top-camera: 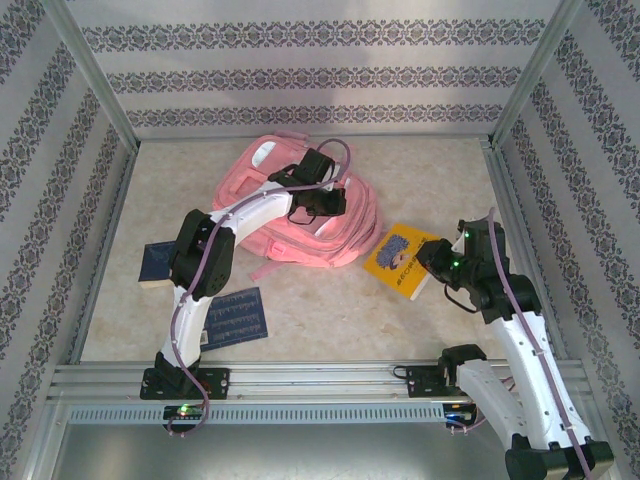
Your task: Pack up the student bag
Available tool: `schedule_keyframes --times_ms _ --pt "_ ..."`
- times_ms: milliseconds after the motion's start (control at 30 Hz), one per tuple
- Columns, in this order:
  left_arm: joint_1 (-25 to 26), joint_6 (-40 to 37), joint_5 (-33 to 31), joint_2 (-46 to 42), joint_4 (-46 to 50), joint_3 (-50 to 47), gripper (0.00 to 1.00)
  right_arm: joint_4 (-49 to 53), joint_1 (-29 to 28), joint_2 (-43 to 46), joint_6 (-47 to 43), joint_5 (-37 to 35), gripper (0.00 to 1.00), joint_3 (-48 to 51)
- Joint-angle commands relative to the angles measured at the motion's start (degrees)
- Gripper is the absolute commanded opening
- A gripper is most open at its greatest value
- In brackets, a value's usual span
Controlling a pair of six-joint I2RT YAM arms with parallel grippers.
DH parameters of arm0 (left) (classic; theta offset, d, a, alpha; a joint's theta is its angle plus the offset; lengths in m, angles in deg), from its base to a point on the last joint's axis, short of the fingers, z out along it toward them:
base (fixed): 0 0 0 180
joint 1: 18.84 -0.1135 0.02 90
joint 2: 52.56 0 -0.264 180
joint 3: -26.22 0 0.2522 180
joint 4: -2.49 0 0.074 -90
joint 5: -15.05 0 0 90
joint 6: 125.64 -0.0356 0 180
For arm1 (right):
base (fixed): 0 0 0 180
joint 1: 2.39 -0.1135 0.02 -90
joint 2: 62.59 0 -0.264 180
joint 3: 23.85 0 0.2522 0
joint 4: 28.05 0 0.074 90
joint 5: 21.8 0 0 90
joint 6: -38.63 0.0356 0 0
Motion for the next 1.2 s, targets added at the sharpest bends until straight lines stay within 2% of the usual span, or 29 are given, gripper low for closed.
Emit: schedule_keyframes --times_ms 0,100,233,367,467,567,700,767,933,1033,1167 --pt "0.69 -1.36 -0.62 -3.79 1.97 3.21 0.00 -0.64 0.70 -1.16 -3.70 -2.42 0.00 -5.35" --pt "0.69 -1.05 -1.25 -7.48 2.85 3.72 0.00 -0.99 1.04 -1.96 -4.95 -4.11 0.00 -7.12" --pt "0.70 -1.76 -0.17 -13.03 3.78 2.67 0.00 -5.75 1.23 -3.83 -5.00 -2.04 0.00 -8.05" --pt "0.07 -4.13 2.59 -18.27 4.95 1.33 0.00 -11.06 1.78 -4.17 -4.13 -1.45 0.00 -6.17" --pt "-1.05 -4.05 6.70 -21.60 4.41 -0.03 0.00 -17.98 2.52 -4.83 -1.57 2.97 0.00 -3.20" --pt "-1.90 -4.33 9.68 -24.26 3.58 -1.37 0.00 -28.06 3.15 -5.97 2.94 7.77 0.00 0.61" --pt "-2.50 -4.18 10.70 -26.03 3.40 -3.89 0.00 -49.42 3.03 -7.43 17.71 13.44 0.00 9.14" --pt "-2.50 -4.10 9.81 -26.11 4.82 -4.48 0.00 -54.16 2.49 -8.04 22.77 14.07 0.00 11.00" --pt "-1.70 -3.73 4.80 -25.83 9.43 -3.14 0.36 -56.60 1.06 -9.25 27.75 16.23 0.00 9.09" --pt "0.58 -5.17 0.38 -25.33 13.18 0.29 0.47 -59.76 0.25 -9.25 33.56 15.70 0.00 9.79" --pt "5.14 -7.47 -3.80 -22.46 20.62 8.09 0.57 -62.17 -1.26 -9.46 37.23 14.54 0.00 10.17"
